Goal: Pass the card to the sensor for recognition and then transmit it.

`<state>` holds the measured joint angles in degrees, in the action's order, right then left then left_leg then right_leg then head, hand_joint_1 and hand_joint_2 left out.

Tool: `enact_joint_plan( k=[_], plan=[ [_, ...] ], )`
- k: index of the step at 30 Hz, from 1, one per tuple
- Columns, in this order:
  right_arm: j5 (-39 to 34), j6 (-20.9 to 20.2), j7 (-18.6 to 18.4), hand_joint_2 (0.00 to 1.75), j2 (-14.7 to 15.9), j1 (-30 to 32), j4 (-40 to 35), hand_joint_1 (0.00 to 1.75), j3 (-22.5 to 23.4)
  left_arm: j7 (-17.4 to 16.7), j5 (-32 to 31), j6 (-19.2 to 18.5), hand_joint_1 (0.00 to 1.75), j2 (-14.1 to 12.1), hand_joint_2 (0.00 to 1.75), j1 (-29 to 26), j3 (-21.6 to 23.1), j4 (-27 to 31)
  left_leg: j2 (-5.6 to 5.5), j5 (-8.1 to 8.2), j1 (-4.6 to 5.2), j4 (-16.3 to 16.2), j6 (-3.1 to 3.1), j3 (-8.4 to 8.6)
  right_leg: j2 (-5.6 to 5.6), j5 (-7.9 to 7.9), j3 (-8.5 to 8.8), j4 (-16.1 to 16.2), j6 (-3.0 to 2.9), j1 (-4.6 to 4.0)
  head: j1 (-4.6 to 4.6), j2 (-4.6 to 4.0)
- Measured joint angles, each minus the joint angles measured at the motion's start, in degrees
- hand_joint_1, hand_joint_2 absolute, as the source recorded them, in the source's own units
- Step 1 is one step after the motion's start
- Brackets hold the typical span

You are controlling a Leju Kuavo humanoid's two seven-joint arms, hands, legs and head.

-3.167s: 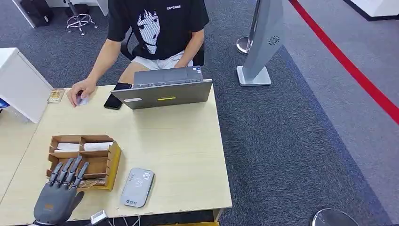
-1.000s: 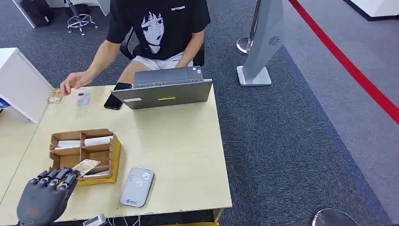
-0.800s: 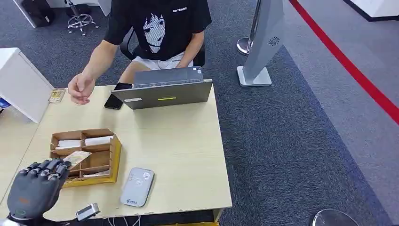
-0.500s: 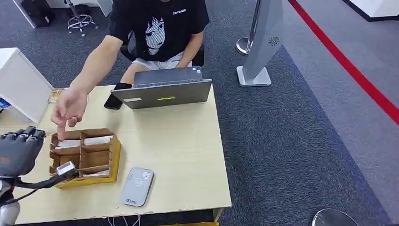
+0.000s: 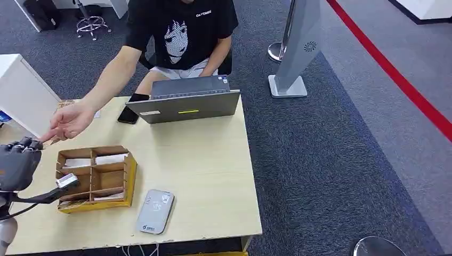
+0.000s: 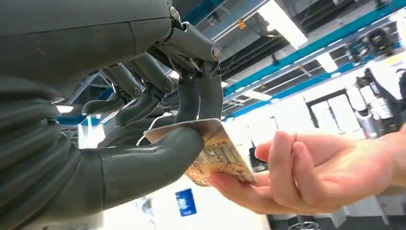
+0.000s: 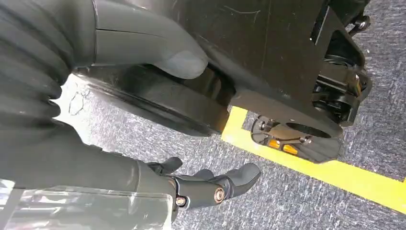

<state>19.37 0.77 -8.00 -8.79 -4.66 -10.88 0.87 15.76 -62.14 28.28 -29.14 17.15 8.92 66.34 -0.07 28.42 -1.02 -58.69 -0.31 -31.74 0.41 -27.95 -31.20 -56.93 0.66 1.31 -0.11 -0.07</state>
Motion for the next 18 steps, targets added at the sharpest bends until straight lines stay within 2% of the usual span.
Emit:
enact_joint_plan(
  k=[18],
  plan=[
    [1.00,0.02,-0.22,1.75,0.00,-0.12,0.00,0.00,0.02,0.81,1.38,1.79,1.75,0.65,1.75,-1.11,-0.09,2.08,0.29,0.13,0.00,0.00,-0.12,-0.01,0.36,-0.01,-0.09,0.00,0.00,0.00,0.00,0.00]
  ],
)
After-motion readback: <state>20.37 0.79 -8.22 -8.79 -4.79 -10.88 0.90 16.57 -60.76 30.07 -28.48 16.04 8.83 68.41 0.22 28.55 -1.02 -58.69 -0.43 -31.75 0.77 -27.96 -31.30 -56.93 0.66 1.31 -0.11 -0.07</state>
